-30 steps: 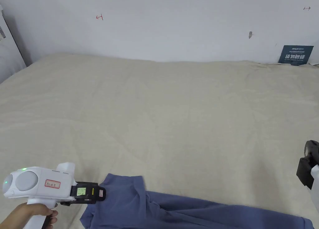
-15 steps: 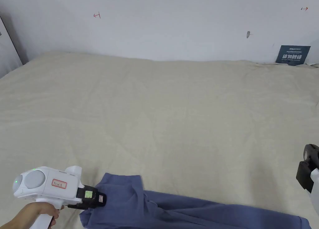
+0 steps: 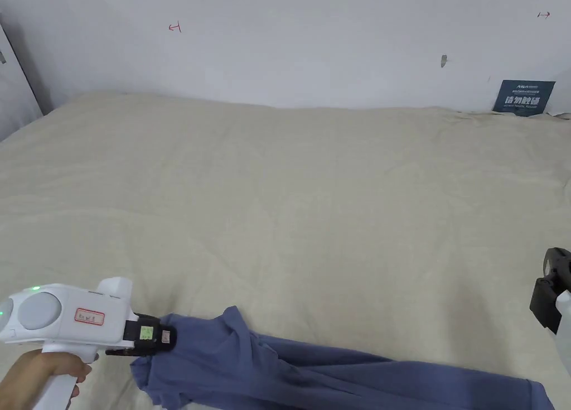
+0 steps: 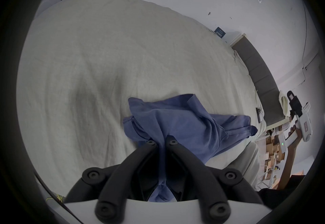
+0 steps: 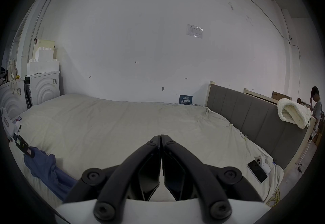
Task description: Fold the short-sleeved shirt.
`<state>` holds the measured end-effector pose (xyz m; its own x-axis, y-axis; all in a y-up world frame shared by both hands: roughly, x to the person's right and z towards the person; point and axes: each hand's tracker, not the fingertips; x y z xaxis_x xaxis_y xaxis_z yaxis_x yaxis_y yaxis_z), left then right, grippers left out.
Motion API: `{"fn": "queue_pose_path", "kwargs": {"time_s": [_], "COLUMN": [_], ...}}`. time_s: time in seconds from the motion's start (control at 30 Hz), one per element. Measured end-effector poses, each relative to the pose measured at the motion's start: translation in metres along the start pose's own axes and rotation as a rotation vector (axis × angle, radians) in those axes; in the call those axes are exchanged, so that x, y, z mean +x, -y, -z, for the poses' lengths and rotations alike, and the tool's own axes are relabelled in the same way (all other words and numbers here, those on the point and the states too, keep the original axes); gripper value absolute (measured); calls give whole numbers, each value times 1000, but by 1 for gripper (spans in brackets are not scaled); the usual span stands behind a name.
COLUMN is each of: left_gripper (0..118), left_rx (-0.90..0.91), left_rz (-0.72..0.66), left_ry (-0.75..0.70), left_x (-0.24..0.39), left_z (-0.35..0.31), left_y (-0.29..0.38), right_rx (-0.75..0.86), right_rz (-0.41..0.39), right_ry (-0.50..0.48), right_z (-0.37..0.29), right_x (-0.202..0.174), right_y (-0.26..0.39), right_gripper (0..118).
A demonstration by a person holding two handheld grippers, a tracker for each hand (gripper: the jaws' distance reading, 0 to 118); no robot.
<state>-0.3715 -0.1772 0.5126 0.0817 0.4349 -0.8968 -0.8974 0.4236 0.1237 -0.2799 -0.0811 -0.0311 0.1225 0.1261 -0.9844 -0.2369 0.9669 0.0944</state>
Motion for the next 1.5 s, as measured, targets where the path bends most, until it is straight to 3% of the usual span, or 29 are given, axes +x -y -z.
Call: {"fn": "queue_pose_path", "kwargs": {"time_s": [0.37, 0.57, 1.03, 1.27, 1.5], "left_gripper": [2, 2, 2, 2, 3], "left_rx": [54, 7, -117, -183, -239], "left_rz": [-43, 14, 287, 344, 398], "left_ry": [-143, -256, -82, -17, -72], "left_x": [-33, 10, 154, 203, 224], "left_z": [-50, -36, 57, 105, 151], "left_y": [-4, -6, -15, 1, 28], "right_rx": [9, 4, 12, 5, -8], "right_rz": [3, 8, 13, 17, 21], "right_ry": [-17, -23, 5, 22, 33], "right_z": [-1, -2, -15, -19, -21], "right_x": [-2, -1, 16, 22, 28], "right_y": [-1, 2, 2, 4, 9], "right_gripper": [1, 1, 1, 1, 1]}}
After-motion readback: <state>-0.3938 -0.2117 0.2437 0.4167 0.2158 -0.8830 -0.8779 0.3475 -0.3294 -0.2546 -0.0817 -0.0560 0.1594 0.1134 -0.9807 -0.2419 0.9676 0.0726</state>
